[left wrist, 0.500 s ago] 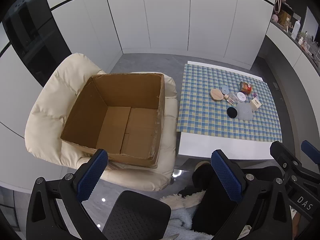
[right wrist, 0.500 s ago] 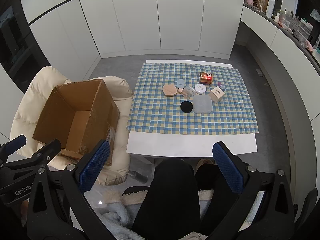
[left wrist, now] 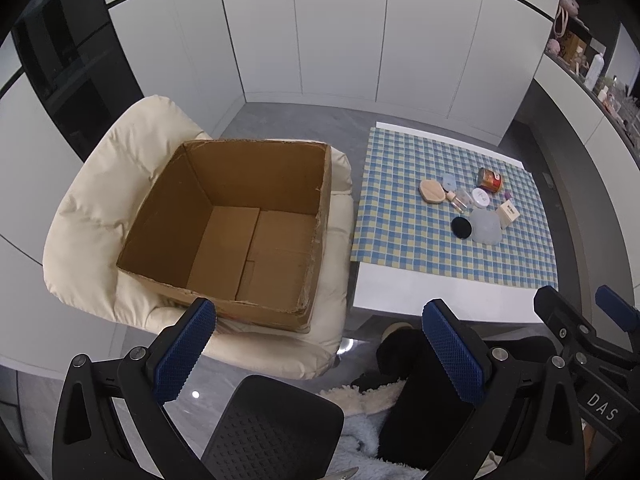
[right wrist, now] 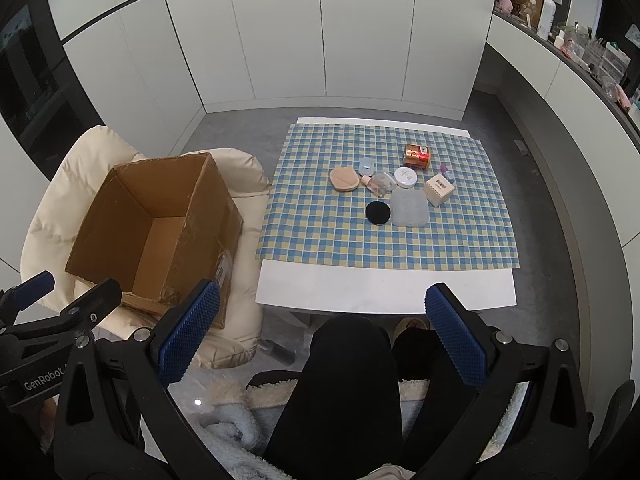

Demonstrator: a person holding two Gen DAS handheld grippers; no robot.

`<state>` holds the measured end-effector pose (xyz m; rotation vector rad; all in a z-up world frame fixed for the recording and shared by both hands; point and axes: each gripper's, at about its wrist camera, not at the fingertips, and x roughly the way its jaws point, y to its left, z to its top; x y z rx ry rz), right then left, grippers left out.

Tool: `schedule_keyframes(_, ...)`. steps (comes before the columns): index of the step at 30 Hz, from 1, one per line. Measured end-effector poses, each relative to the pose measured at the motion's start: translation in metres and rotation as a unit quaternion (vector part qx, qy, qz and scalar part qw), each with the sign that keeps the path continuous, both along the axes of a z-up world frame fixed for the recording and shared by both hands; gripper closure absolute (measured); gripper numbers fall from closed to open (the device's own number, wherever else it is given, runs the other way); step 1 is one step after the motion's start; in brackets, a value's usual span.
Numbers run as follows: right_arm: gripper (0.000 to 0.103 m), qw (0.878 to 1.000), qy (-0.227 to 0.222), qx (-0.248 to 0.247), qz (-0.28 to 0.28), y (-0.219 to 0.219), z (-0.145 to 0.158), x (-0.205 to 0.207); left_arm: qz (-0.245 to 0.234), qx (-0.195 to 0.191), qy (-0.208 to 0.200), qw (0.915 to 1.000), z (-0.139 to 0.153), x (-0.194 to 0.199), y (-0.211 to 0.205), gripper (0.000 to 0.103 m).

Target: Organize objects

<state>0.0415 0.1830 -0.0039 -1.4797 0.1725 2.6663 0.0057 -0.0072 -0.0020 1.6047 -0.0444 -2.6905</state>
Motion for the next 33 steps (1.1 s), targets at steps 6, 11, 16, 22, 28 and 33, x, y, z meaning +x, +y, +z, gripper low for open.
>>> schedule_keyframes(6,0.000,1.000,0.001,0.001,0.001,-0.0008,0.0003,0.0001,0.002,0.004,0.003,1.0000,0.0019,-0.0002,-0.0011,0.000)
schedule_keyframes(11,0.000,1.000,-0.002,-0.002,0.003,0.0000,-0.0001,-0.0005,-0.007,0.019,-0.006,0.9998,-0.0003,-0.0016,-0.0002,0.000)
schedule_keyframes(16,0.000,1.000,-0.005,-0.006,-0.001,0.0018,-0.0010,-0.0014,-0.012,0.022,-0.007,0.9997,-0.0021,-0.0011,0.0028,0.000)
schedule_keyframes(22,0.000,1.000,-0.005,-0.005,-0.001,0.0019,-0.0006,-0.0022,-0.008,0.018,-0.006,0.9998,-0.0025,-0.0008,0.0037,0.000)
schedule_keyframes(28,0.000,1.000,-0.003,-0.004,-0.003,0.0030,0.0000,-0.0018,0.001,0.008,-0.001,1.0000,-0.0020,-0.0007,0.0025,0.000)
schedule_keyframes(33,0.000,1.000,-0.001,-0.005,-0.006,0.0031,-0.0006,-0.0026,0.005,0.006,-0.001,1.0000,-0.0022,-0.0032,0.0003,0.000)
